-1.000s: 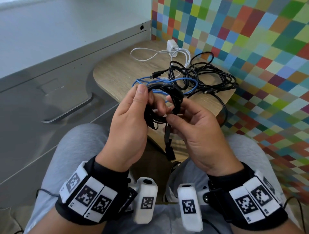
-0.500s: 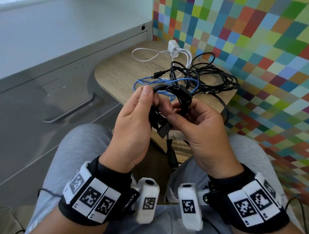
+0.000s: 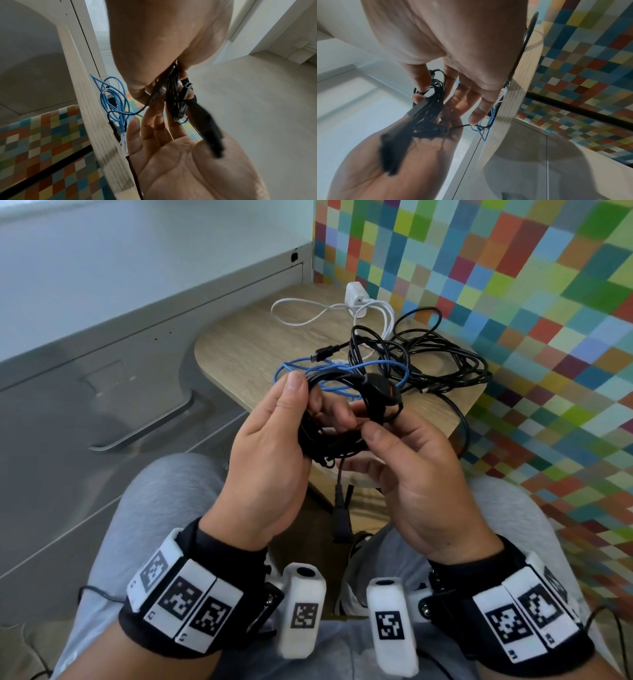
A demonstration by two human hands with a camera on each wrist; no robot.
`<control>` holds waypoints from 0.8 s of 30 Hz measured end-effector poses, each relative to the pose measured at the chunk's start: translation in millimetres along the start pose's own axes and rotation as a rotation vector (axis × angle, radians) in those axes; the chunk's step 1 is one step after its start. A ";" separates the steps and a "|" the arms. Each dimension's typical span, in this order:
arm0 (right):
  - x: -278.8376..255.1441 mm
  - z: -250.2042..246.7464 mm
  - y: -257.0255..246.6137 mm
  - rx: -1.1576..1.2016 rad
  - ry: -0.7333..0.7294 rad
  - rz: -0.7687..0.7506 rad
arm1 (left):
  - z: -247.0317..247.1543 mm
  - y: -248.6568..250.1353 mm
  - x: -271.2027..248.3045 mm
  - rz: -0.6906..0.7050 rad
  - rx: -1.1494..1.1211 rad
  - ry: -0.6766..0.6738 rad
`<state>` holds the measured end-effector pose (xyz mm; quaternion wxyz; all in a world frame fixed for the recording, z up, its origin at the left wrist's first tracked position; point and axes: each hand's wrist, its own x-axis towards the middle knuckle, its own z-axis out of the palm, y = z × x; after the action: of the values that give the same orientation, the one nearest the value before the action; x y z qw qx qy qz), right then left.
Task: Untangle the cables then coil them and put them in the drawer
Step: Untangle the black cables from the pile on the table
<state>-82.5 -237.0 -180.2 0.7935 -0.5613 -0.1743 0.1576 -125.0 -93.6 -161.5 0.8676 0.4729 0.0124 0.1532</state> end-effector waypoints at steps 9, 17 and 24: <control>4.5 -0.6 -0.3 0.031 0.211 -0.132 | 0.6 1.3 3.8 0.017 0.016 0.118; 0.6 2.8 1.3 -0.005 0.239 -0.120 | 1.6 -1.6 3.6 0.027 0.056 0.124; -2.0 8.2 -1.0 -0.012 0.191 -0.109 | 5.4 -3.6 1.6 0.059 0.081 0.128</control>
<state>-87.9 -231.4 -177.0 0.8104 -0.5684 -0.1293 0.0590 -121.7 -99.4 -161.3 0.8402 0.4973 0.0599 0.2079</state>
